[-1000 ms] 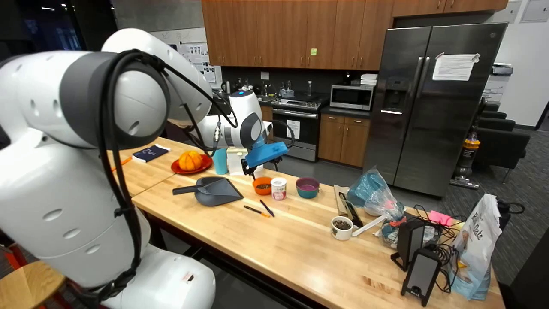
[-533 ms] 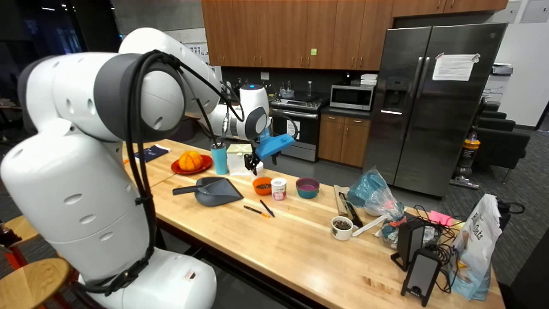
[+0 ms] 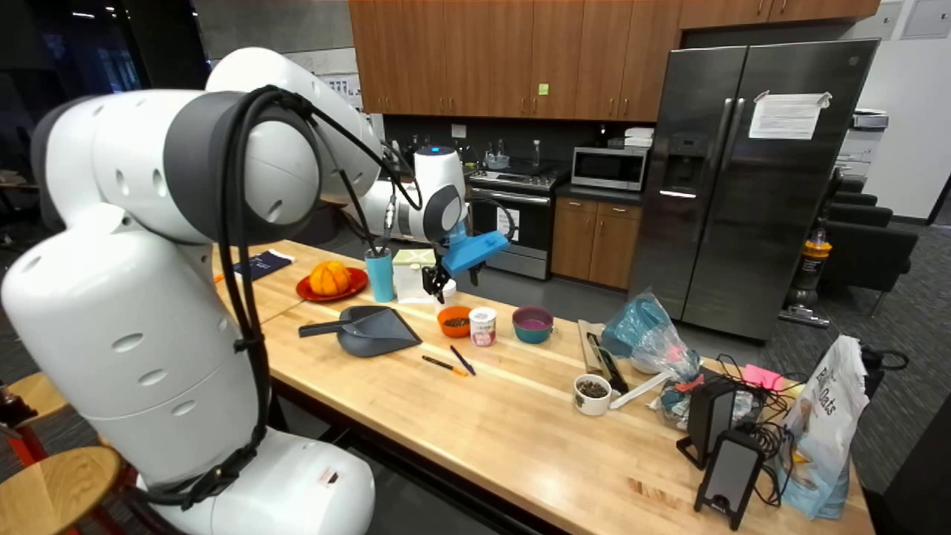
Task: Move the orange bowl to the right
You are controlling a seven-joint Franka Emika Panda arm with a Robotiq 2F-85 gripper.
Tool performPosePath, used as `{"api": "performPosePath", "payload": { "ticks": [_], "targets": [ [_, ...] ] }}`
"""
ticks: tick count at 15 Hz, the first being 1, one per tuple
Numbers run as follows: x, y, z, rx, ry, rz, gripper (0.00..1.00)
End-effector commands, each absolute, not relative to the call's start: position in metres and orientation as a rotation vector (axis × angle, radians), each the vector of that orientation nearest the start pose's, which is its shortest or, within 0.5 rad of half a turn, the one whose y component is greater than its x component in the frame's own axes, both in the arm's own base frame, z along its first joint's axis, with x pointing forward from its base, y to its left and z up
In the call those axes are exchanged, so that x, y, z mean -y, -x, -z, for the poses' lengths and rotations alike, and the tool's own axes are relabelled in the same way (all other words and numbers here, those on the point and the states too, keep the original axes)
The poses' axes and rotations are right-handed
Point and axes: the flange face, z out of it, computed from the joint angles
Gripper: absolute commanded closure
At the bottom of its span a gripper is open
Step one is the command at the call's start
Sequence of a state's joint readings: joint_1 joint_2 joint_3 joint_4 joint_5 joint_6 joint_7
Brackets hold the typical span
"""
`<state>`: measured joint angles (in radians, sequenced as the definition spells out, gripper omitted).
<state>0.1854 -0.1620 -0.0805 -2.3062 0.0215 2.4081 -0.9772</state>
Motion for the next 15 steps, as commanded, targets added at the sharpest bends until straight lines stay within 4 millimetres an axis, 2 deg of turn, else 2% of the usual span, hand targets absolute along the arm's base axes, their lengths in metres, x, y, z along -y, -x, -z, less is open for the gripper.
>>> {"api": "performPosePath", "payload": {
  "ticks": [1,5,9,12,15],
  "targets": [
    [-0.067,-0.51,-0.443,1.769,2.686,0.413,0.0],
    [-0.102,-0.52,-0.442,1.936,2.603,0.423,0.0],
    [-0.132,-0.538,-0.428,2.047,2.524,0.45,0.0],
    [-0.142,-0.554,-0.406,2.108,2.491,0.468,0.0],
    [-0.141,-0.568,-0.383,2.151,2.45,0.476,0.0]
  ]
}}
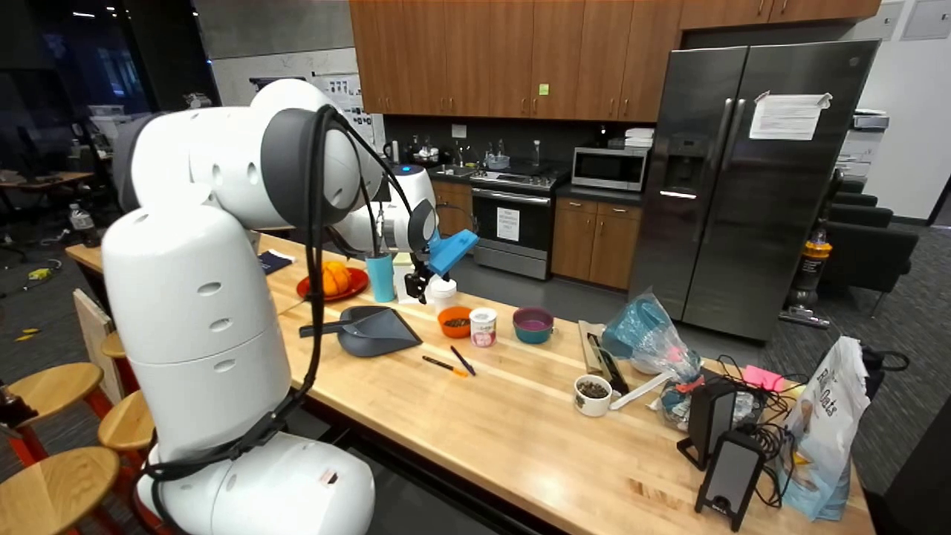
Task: Move the orange bowl to the right
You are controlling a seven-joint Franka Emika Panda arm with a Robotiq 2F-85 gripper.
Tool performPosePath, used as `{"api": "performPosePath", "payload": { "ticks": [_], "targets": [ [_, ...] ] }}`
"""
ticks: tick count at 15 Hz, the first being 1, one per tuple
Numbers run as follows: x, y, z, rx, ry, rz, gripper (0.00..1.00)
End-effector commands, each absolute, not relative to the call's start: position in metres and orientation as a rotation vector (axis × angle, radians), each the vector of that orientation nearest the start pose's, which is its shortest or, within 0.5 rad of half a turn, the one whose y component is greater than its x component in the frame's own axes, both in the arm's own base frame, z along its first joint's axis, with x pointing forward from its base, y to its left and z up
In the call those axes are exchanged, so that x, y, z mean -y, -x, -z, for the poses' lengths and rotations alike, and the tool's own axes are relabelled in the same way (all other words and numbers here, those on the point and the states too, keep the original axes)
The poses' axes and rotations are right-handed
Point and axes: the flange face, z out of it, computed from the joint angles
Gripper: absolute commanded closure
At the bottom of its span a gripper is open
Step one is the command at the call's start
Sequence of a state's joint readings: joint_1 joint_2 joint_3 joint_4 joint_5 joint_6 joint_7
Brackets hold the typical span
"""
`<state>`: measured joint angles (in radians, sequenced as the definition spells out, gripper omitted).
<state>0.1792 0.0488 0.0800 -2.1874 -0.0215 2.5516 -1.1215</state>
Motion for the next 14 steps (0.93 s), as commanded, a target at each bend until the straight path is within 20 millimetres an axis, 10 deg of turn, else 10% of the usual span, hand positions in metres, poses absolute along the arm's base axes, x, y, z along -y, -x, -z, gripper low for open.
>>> {"api": "performPosePath", "payload": {
  "ticks": [1,14],
  "targets": [
    [-0.14,-0.572,-0.376,2.165,2.437,0.475,0.0],
    [-0.144,-0.618,-0.3,2.339,2.247,0.399,0.0]
  ]
}}
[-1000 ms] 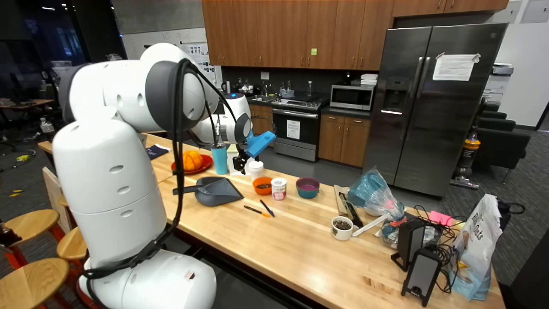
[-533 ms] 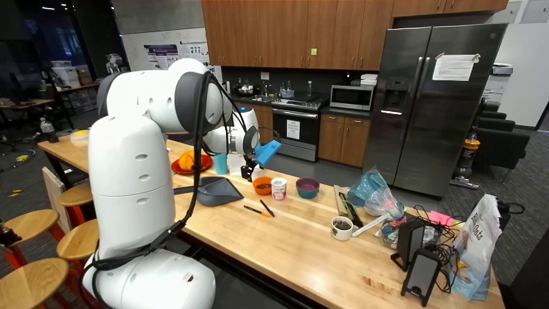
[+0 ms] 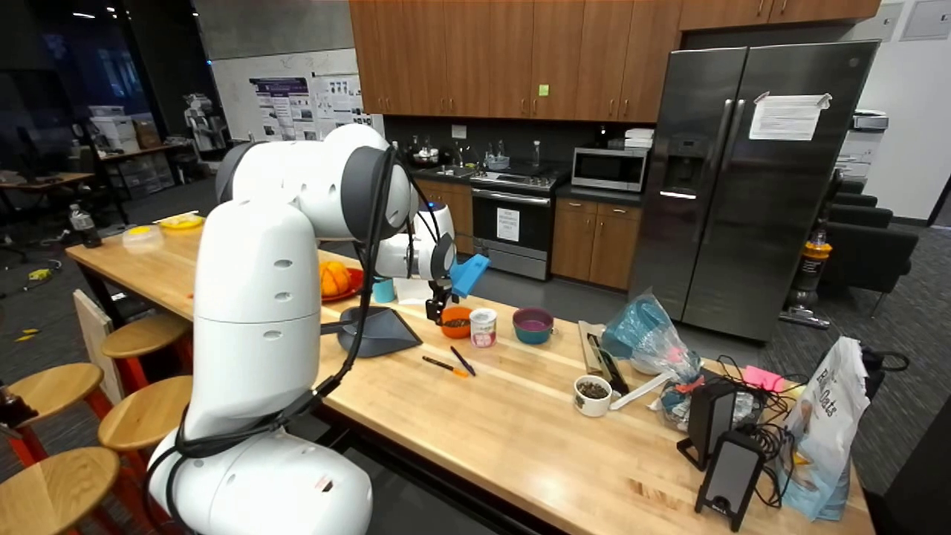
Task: Move the orange bowl to the right
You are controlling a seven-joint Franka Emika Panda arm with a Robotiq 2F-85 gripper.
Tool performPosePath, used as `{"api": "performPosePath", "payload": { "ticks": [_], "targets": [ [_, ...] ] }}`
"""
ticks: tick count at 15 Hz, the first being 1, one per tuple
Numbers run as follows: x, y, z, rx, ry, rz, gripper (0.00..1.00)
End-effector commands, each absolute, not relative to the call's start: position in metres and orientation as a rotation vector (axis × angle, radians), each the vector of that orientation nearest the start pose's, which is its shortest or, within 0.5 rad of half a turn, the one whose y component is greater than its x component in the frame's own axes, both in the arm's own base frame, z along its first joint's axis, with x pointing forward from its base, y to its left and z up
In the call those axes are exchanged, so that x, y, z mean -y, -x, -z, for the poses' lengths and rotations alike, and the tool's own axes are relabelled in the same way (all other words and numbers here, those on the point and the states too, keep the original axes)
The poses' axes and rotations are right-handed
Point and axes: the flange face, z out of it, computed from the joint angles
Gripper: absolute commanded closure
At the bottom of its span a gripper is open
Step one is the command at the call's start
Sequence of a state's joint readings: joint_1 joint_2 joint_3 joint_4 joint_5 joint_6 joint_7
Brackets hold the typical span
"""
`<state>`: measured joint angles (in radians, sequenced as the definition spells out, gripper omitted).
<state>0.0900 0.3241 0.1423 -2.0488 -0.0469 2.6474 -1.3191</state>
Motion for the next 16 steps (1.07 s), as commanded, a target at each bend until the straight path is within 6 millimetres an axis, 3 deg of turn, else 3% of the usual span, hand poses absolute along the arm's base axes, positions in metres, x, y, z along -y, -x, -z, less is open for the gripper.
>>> {"api": "performPosePath", "payload": {
  "ticks": [1,16],
  "targets": [
    [-0.146,-0.62,-0.296,-2.17,-2.069,-0.362,0.0],
    [-0.173,-0.635,-0.264,-2.279,-2.037,-0.249,0.0]
  ]
}}
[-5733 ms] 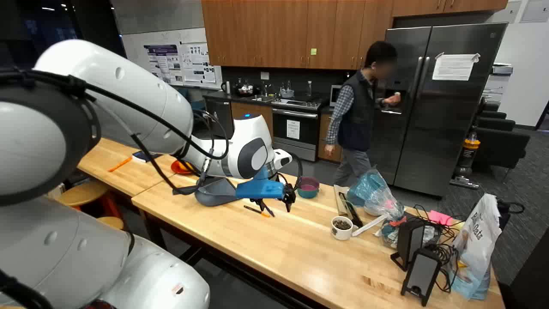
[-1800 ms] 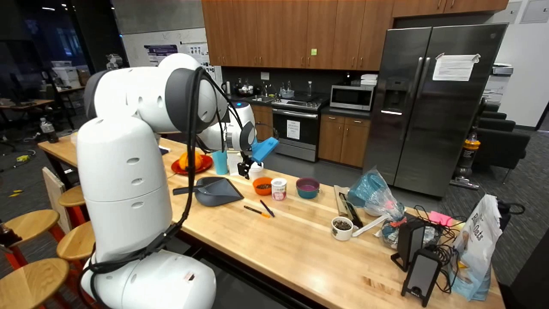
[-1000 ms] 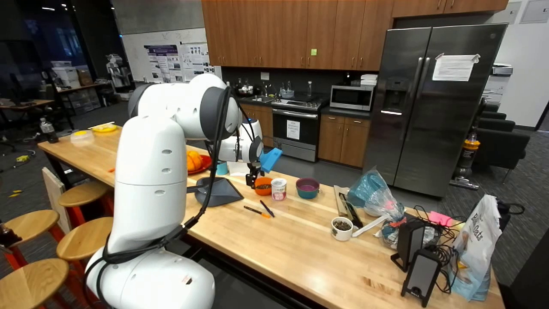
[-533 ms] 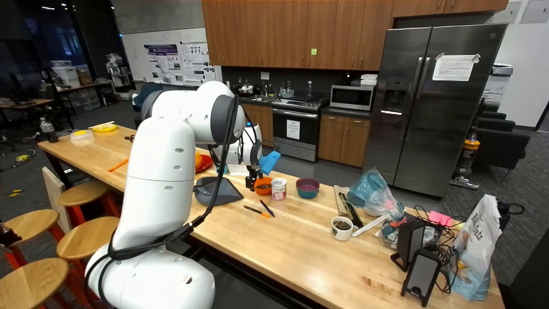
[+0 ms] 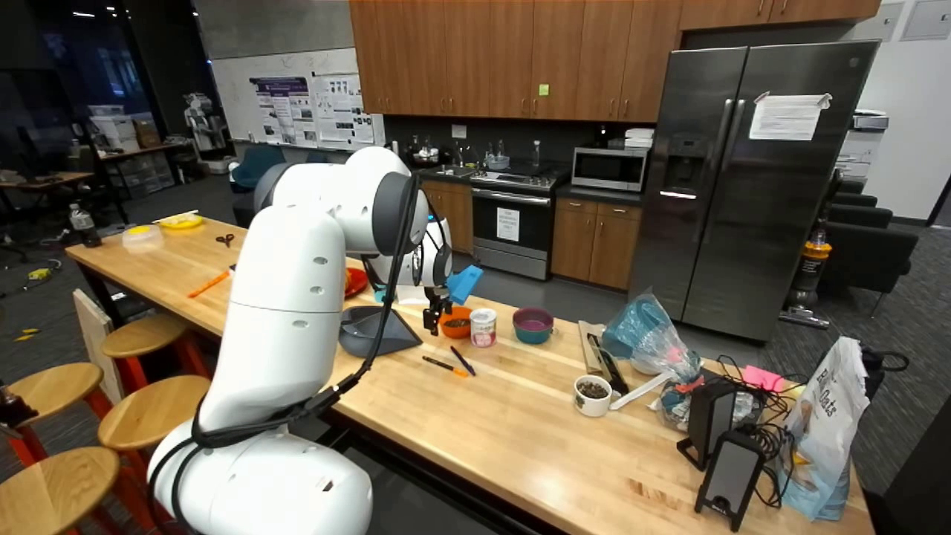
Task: Move the orange bowl to the right
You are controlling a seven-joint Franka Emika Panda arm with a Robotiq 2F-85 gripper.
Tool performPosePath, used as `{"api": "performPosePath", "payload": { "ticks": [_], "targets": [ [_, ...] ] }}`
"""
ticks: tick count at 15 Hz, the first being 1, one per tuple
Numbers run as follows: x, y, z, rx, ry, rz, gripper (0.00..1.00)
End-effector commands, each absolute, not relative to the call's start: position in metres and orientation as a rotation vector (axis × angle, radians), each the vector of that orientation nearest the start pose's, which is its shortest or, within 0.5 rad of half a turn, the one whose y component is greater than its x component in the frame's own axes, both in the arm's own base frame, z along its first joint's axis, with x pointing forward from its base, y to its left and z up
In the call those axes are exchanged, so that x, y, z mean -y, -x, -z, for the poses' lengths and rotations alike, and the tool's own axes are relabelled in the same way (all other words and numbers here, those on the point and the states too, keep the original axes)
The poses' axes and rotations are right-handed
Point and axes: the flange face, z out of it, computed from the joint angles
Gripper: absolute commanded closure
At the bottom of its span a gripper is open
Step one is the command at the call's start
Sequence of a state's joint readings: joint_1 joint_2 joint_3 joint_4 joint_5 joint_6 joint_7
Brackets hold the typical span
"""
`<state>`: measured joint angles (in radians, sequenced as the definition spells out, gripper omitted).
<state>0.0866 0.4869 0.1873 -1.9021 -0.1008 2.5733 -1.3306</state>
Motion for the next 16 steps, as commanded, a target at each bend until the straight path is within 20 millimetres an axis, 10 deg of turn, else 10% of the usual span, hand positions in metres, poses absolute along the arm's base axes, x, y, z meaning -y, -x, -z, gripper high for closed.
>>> {"api": "performPosePath", "payload": {
  "ticks": [1,12,13,16],
  "targets": [
    [-0.175,-0.636,-0.262,-2.288,-2.033,-0.241,0.0],
    [-0.175,-0.638,-0.246,-2.312,-2.037,-0.192,0.0],
    [-0.174,-0.637,-0.244,-2.311,-2.041,-0.186,0.25],
    [-0.173,-0.636,-0.242,-2.312,-2.053,-0.181,0.38]
  ]
}}
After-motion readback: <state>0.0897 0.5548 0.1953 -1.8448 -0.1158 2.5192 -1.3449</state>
